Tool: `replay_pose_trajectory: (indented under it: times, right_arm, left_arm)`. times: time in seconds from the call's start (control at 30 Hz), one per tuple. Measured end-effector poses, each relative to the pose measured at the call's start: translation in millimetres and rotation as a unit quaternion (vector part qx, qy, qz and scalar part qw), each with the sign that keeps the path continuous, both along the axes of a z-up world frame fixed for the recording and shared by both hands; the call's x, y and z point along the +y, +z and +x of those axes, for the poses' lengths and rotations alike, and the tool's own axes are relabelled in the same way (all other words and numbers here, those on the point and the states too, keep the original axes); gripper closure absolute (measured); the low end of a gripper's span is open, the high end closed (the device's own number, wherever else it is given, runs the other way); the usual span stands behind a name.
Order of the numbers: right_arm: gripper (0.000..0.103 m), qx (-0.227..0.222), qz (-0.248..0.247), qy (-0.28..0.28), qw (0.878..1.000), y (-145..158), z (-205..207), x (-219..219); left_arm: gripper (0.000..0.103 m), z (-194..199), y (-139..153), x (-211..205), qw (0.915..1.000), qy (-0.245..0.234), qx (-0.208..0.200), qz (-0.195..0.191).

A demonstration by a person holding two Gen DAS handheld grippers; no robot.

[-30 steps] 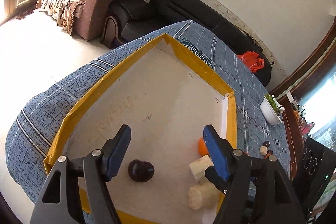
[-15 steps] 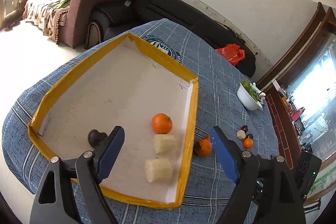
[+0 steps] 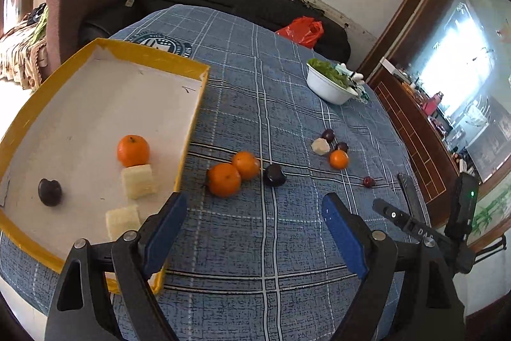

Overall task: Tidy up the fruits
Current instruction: 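Grasp a mandarin orange with the right tool while the left tool grasps a dark plum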

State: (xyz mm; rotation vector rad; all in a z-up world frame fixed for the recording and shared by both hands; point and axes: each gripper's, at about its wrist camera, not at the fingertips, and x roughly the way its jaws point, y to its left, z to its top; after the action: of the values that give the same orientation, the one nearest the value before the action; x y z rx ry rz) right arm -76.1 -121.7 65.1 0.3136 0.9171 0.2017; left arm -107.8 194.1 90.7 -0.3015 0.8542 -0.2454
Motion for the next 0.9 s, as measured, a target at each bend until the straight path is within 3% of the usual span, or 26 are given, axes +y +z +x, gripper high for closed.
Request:
replay_pose_trajectory:
  times: [0.3,0.37,0.53,0.73,0.77,0.9]
  right_arm:
    - [0.041,-0.003,-0.025,0.015,1.000,-13.9,60.3,13.7]
    - [0.041,0.000,-0.035,0.017,0.999,-18.7,74.6,20.1]
    - [0.041,0.011,-0.043,0.017,0.999,-33.4,99.7,26.2]
    - [0.041,-0.005,-0.047,0.020,0.999,-35.6,105.8,28.0]
    - [0.042,-0.006,-0.048,0.020,0.999,-35.7,106.6,28.4]
    - [0.064,-0.009,-0.045,0.020,0.999,-35.1,106.5,28.8]
  left_arm:
    - [0.018,20.5,-14.4,-48.5,0.9946,-0.072,-0.035,0.066]
    - [0.022,30.6,-18.5,-59.3,0.9922,-0.089,-0.032,0.082]
    - [0.028,56.6,-27.0,-84.2,0.9821,-0.125,-0.032,0.138]
    - [0.033,88.3,-39.0,-106.2,0.9674,-0.170,-0.024,0.186]
    - [0.038,92.2,-42.0,-108.1,0.9654,-0.174,-0.018,0.193]
    - [0.057,95.2,-55.6,-112.8,0.9551,-0.193,-0.001,0.225]
